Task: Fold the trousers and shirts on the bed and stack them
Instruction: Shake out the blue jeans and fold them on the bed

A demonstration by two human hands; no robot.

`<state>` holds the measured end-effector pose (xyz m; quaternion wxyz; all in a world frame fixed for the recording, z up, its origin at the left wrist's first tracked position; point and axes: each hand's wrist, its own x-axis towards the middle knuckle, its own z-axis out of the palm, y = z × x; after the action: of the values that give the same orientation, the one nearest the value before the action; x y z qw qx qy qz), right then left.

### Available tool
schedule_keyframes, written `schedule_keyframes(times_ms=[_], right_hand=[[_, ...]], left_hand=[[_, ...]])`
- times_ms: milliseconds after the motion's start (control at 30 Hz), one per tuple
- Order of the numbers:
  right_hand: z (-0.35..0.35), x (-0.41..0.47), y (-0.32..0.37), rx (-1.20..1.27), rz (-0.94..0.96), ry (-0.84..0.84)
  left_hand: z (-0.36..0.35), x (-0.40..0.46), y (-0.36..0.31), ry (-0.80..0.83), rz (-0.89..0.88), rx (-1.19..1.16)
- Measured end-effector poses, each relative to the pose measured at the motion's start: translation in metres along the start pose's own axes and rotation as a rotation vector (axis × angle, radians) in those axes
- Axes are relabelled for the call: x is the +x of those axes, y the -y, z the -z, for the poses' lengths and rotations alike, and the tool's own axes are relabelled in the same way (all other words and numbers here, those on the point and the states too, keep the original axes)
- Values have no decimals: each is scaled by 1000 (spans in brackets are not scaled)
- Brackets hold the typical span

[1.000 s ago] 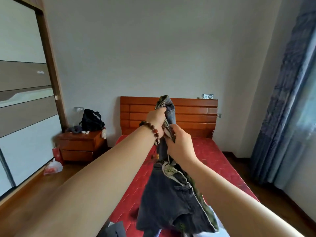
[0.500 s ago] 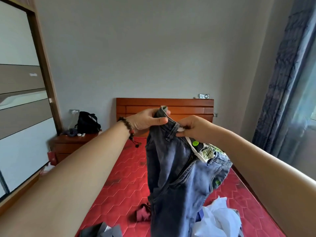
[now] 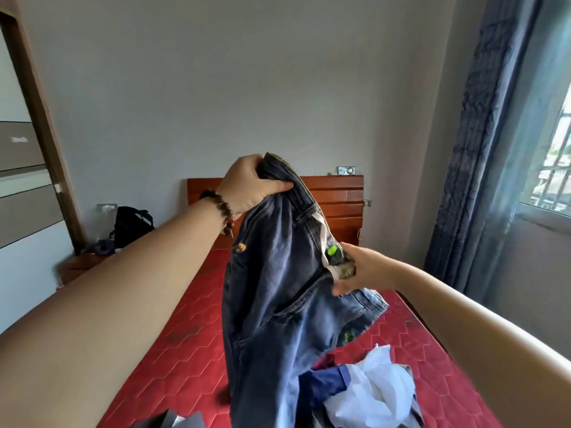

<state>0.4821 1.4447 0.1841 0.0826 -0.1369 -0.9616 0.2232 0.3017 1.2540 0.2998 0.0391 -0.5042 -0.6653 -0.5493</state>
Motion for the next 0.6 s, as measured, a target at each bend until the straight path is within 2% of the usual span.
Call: schedule_keyframes(times_ms=[200, 333, 433, 500, 600], right_hand=[[-28, 6, -31, -94, -54, -117], [-22, 5, -39, -125, -49, -132], [-2, 3, -38, -182, -35, -227], [22, 4, -35, -140, -49, -327], [63, 5, -20, 106, -67, -499]], left_hand=[[32, 6, 8, -137, 31, -41], [61, -2, 26, -245, 41, 49], [80, -13, 42, -283, 69, 98], [90, -19, 54, -303, 95, 103], [105, -22, 63, -330, 139, 16]])
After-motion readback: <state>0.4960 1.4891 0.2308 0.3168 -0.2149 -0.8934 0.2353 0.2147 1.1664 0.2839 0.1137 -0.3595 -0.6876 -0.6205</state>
